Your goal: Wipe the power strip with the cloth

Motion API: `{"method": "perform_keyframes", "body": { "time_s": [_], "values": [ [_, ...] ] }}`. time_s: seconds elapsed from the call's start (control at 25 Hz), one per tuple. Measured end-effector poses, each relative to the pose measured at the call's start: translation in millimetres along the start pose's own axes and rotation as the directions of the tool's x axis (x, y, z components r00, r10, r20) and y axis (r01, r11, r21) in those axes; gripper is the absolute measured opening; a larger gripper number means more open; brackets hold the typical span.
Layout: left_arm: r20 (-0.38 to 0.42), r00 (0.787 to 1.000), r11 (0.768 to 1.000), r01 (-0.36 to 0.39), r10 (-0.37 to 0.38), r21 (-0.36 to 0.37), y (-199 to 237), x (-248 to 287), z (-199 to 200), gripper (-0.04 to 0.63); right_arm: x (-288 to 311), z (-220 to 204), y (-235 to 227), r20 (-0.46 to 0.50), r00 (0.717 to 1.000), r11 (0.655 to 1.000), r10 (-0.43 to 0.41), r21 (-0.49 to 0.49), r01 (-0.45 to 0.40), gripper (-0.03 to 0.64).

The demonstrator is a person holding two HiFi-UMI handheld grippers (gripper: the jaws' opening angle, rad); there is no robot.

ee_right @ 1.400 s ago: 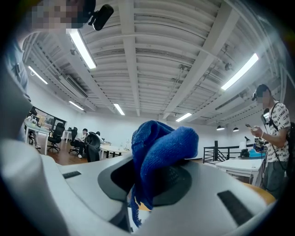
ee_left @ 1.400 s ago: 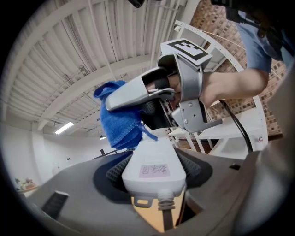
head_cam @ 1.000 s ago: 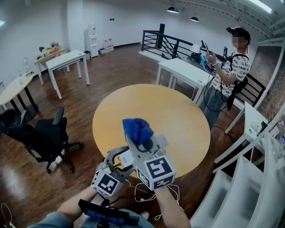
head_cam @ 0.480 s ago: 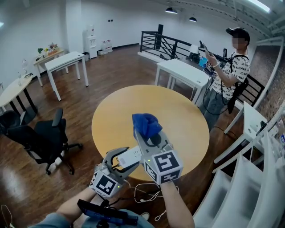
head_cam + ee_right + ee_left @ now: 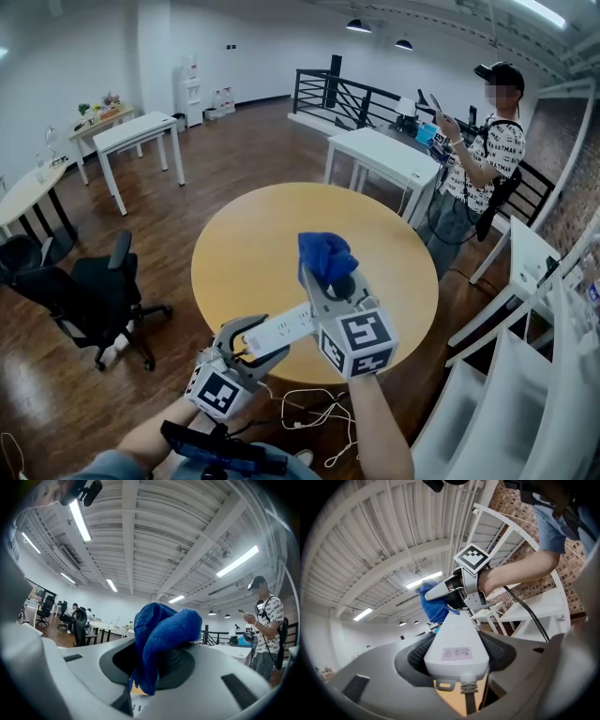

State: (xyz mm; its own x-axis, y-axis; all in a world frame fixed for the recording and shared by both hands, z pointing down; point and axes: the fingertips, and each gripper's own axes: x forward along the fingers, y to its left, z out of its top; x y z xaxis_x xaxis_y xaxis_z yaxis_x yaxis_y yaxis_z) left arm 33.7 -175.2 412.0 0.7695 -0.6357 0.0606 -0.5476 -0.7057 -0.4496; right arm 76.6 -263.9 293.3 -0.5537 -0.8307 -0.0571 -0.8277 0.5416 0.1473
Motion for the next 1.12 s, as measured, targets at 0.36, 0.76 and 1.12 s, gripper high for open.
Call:
{"method": "perform_keyframes", "body": {
  "time_s": [0.36,0.76,1.12],
  "values": [
    [0.009,1.0,1.0,0.001,-0.001,-0.003,0.0,-2.7,0.2,0.282,-9.7,3.3,-37.7,0.014,0.996,0.996,-0.084,0.008,0.084,0.077],
    [0.01,1.0,1.0,0.0,0.0,0.009,2.1,-1.7,6.9,0.281,-17.6,4.4,-51.9,0.034,0.992,0.993,-0.118,0.022,0.118,0.077],
    [0.012,1.0,0.999,-0.016,0.017,-0.027,4.3,-6.2,1.8,0.282,-30.1,-3.4,-58.7,0.052,0.987,0.988,-0.151,0.052,0.149,0.077]
  ]
}}
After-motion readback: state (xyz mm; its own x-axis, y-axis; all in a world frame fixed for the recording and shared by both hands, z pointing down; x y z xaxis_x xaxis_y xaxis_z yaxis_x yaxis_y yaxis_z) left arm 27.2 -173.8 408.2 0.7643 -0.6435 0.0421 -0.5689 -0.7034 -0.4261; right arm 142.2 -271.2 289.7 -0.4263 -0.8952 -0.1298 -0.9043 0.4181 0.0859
